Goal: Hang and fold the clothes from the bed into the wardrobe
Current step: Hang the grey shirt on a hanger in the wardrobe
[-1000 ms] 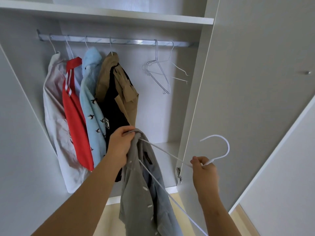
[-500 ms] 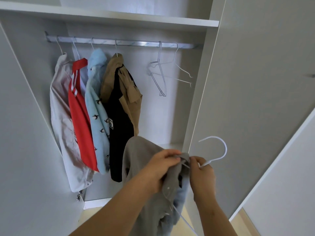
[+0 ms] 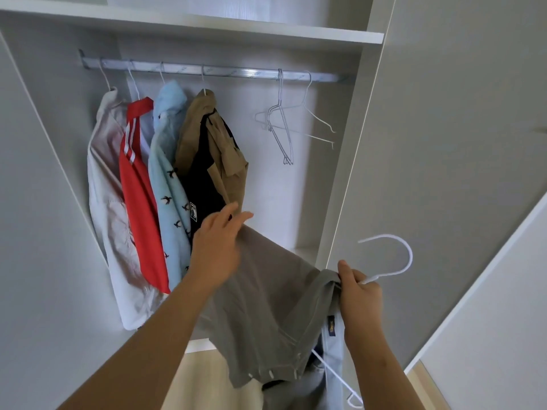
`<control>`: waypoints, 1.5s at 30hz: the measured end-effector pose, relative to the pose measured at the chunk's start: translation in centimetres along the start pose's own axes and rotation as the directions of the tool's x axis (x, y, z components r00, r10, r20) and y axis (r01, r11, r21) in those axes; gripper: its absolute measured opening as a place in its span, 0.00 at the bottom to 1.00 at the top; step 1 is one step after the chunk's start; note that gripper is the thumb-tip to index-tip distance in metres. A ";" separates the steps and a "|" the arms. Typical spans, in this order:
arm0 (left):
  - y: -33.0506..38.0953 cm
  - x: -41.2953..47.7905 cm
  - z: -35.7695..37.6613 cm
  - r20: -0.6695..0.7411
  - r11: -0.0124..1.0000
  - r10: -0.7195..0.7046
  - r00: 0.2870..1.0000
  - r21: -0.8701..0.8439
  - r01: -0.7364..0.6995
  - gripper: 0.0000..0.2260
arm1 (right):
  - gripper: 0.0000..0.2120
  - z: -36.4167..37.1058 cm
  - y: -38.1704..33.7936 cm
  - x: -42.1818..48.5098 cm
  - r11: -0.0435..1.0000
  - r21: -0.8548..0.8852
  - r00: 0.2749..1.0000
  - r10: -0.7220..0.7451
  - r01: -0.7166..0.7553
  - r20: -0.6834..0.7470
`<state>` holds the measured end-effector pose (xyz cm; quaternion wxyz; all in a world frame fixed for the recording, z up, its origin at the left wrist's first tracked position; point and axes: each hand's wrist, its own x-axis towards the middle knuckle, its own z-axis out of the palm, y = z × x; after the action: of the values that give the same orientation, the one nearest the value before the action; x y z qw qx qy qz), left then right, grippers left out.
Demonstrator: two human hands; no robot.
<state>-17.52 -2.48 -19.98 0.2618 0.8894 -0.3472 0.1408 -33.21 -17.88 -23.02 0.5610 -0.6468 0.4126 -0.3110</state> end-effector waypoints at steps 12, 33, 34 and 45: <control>-2.5 1.4 0.2 0.130 0.994 -0.089 0.987 0.075 0.080 0.10 | 0.23 -1.2 -0.2 0.5 0.933 -0.353 0.981 -0.128 0.070 -0.144; 5.1 -0.3 1.7 0.570 0.939 0.329 0.753 -0.116 -0.323 0.16 | 0.21 -0.8 0.1 -0.7 0.904 -0.408 0.985 -0.164 0.127 -0.058; 5.8 -0.8 2.2 0.573 0.921 0.365 0.734 -0.106 -0.375 0.13 | 0.21 -0.7 -0.2 -0.8 0.905 -0.404 0.984 -0.168 0.134 -0.052; 5.9 -0.1 0.6 0.104 0.919 0.257 0.961 -0.334 -0.209 0.13 | 0.03 -1.5 -1.5 -0.4 0.897 -0.122 0.866 -0.442 0.425 -0.234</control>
<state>-21.56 -6.41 -18.32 0.3578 0.7952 -0.4873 0.0474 -34.39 -18.16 -21.30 0.3968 -0.6955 0.3358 -0.4960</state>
